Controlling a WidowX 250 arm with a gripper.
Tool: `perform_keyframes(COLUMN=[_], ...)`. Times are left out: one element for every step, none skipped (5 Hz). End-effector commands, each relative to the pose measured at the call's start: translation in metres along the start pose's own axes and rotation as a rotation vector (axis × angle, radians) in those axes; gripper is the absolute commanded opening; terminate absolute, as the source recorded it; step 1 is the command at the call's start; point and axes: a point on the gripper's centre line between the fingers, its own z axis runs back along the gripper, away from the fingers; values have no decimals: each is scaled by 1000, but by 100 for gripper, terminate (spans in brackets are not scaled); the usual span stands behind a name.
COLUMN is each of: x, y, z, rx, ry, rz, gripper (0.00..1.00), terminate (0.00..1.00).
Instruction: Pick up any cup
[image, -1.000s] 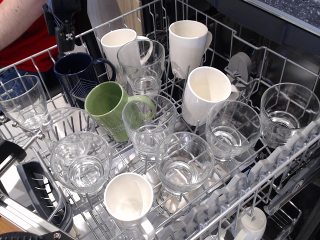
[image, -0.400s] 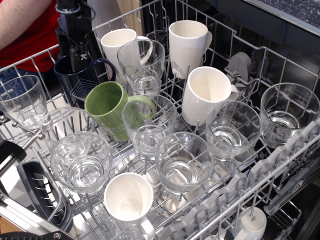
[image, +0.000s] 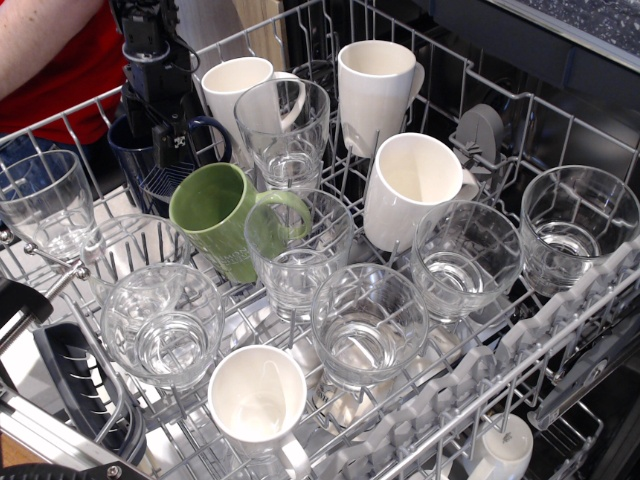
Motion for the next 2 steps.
perform_keyframes(x=[13, 19], y=[25, 30], z=[0, -15], rx=[76, 103], ry=[-62, -82], rz=[32, 28], gripper=[100, 100], terminate=[0, 0])
